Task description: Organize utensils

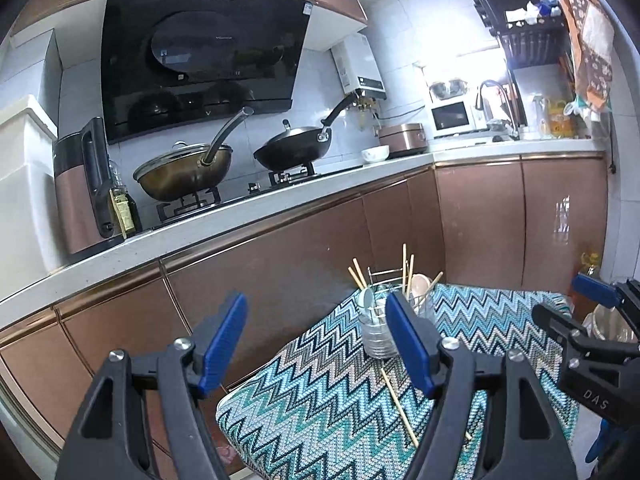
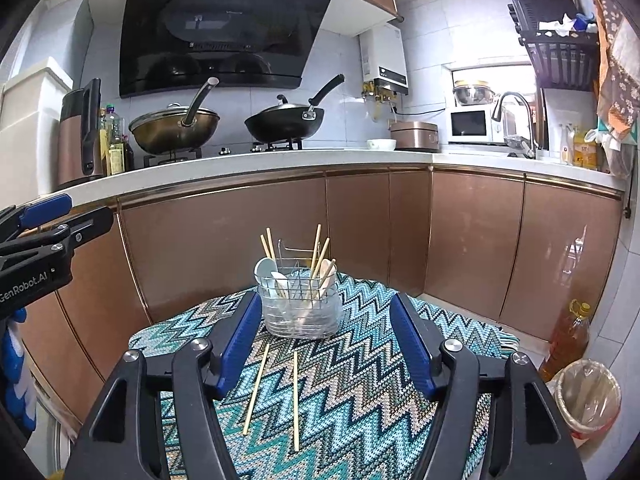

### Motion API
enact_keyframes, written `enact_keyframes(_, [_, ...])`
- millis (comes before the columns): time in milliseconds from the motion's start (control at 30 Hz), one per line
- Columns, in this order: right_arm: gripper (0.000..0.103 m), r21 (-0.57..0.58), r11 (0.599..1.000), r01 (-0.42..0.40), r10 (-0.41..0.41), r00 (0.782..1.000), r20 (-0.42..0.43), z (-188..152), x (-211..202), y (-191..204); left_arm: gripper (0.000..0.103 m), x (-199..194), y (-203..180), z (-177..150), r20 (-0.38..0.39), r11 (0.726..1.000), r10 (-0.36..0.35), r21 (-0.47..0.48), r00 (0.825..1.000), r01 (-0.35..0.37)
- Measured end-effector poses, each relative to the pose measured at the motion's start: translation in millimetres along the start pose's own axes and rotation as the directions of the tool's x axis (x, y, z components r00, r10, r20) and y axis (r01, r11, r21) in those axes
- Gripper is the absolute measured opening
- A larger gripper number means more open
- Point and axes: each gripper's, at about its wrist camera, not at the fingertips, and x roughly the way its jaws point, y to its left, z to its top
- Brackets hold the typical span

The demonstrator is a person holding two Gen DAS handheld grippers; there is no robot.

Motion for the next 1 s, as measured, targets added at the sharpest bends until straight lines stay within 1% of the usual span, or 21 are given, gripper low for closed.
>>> enact_keyframes(133, [0.066,0.013,1.0,0.003,-0.003,1.0,-0.003,-1.9,8.2,-5.6,0.07,6.4,2.6,-4.2,-0.016,1.0,0.016,0.001,1.0,-0.015])
enact_keyframes(267, [0.066,0.011,1.0,0.007,-0.007,1.0,0.004,-3.3,12.3,-5.5,0.07,13.8,10.4,-7.4,-0.03,0.999,0.022,-0.024,0.999,-0.022])
enact_keyframes(433, [0.066,0.003,1.0,0.022,-0.022,1.0,-0.002,-4.6,16.1,-5.1,0.07,23.1,13.8,-8.6,-0.04,0.999,0.006,-0.036,0.999,-0.007])
enact_keyframes(600, [0.067,0.012,0.999,0.052,-0.052,0.999,-0.011,-5.0,16.4,-10.3,0.07,27.4,10.2,-11.2,-0.036,0.999,-0.028,-0.029,0.999,0.027])
enact_keyframes(733, [0.067,0.01,0.997,0.081,-0.081,0.997,-0.019,-4.1,15.4,-12.8,0.07,34.2,8.7,-11.7,-0.053,0.997,-0.07,-0.036,0.996,0.068])
enact_keyframes(1000, [0.067,0.002,0.987,0.163,-0.163,0.986,-0.036,-1.0,9.8,-18.7,0.07,55.4,2.7,-17.1,-0.1,0.986,-0.165,-0.027,0.981,0.163])
